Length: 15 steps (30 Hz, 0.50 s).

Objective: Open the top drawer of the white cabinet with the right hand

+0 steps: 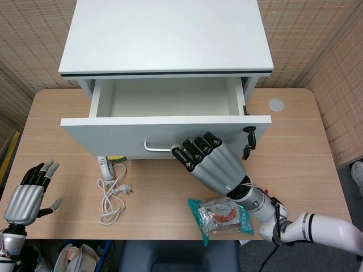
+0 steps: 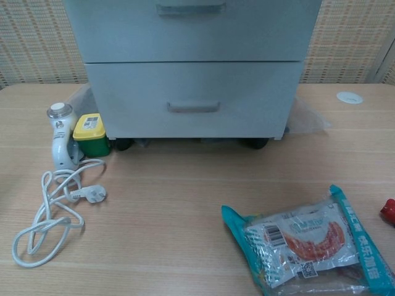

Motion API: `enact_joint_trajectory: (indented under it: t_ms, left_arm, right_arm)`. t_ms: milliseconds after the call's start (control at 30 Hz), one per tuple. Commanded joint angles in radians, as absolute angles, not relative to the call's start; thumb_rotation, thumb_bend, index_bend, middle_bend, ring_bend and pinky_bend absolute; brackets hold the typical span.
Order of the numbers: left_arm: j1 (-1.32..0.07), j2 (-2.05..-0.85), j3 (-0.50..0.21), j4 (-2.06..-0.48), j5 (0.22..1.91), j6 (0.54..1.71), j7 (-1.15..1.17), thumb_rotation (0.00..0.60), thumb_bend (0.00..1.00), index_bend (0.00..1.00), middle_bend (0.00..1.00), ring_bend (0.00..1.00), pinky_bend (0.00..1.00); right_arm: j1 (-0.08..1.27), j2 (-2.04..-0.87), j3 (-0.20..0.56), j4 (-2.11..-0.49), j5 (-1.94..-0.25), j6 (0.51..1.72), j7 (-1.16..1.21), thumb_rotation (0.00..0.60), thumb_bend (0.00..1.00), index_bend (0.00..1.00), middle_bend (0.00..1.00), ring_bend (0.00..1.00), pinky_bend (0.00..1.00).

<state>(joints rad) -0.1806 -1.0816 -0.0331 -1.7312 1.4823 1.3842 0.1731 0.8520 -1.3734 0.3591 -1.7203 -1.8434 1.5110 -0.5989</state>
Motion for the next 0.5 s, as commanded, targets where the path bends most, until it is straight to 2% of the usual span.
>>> enact_joint_trajectory:
  t_ms: [33,300,400,500]
  left_arm:
    - [-0.181,-1.082,-0.033,-1.732,1.483,1.384,0.174,0.6,0.25,0.0,0.0,0.0,0.09]
    - [-0.181,-1.081,-0.033,-1.731,1.481,1.384,0.172,0.6,0.25,0.0,0.0,0.0,0.09]
    - [-0.181,-1.081,-0.032,-1.731,1.482,1.384,0.17,0.6,0.25,0.0,0.0,0.0,0.09]
    - [-0.182,-1.081,-0.032,-1.731,1.482,1.383,0.17,0.6,0.25,0.0,0.0,0.0,0.09]
  right_arm:
    - [0.849,-1.373,0.362,-1.721,-1.845,1.511,-0.598,0.6,0.3,0.61,0.87,0.96,1.0]
    - [0.841,-1.375,0.365,-1.717,-1.85,1.511,-0.586,0.6,0.3,0.6,0.86,0.96,1.0]
    - [0.838,-1.375,0.368,-1.717,-1.854,1.511,-0.588,0.6,0.28,0.52,0.86,0.96,1.0]
    - [0.835,-1.374,0.371,-1.72,-1.856,1.512,-0.589,0.6,0.23,0.4,0.86,0.96,1.0]
